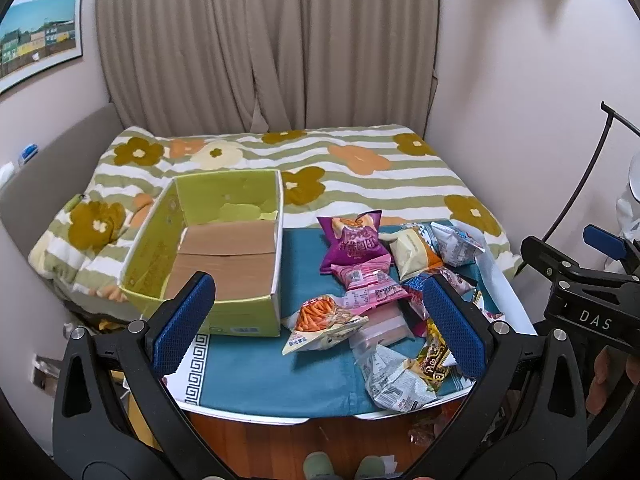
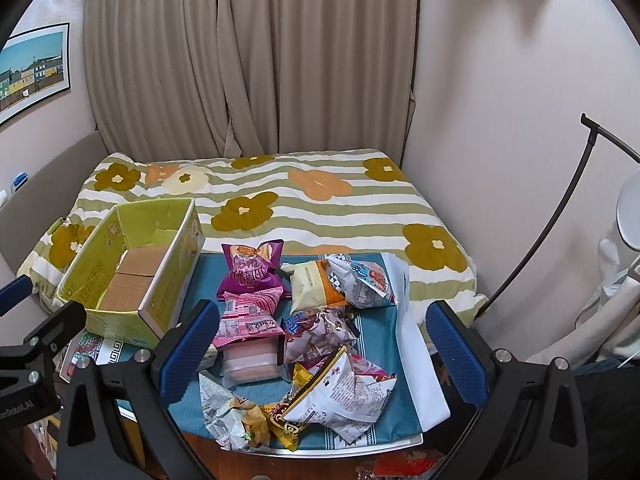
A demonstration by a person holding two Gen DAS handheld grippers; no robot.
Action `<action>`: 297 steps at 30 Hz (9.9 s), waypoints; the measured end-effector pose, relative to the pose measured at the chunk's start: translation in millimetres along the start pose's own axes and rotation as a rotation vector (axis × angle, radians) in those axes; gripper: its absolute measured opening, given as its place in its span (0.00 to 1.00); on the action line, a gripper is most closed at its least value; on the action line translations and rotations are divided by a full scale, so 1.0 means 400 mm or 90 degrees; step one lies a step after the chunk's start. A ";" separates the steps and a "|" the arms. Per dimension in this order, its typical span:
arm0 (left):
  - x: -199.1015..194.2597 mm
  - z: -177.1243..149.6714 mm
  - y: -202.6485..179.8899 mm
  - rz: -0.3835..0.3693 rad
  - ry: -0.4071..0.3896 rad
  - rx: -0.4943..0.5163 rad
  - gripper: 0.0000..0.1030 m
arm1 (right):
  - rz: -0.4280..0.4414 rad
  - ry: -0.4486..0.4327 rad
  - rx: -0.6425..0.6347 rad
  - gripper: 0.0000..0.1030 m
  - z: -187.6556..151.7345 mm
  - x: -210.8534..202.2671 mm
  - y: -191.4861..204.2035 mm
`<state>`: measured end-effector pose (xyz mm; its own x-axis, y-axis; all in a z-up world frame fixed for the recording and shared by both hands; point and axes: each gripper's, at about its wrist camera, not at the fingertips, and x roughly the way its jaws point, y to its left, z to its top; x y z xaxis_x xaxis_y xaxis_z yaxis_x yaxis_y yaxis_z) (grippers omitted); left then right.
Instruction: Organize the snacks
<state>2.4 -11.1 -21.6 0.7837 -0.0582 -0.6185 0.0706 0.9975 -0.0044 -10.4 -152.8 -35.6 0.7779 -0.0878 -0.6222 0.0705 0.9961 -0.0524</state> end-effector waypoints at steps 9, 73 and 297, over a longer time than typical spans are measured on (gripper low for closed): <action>0.010 0.004 -0.002 -0.014 0.008 0.000 1.00 | -0.001 0.003 0.004 1.00 0.004 0.005 -0.004; 0.393 -0.342 -0.143 -0.007 0.331 -0.162 0.61 | 0.289 0.134 -0.360 0.55 -0.292 0.363 -0.123; 0.258 0.006 0.137 -0.004 0.124 -0.151 0.54 | 0.201 0.087 -0.103 0.77 0.051 0.299 -0.034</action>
<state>88.4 37.4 -83.8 0.6486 -0.0779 -0.7572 -0.0898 0.9800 -0.1778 94.5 -176.7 -93.4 0.6548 0.2136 -0.7250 -0.2673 0.9627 0.0422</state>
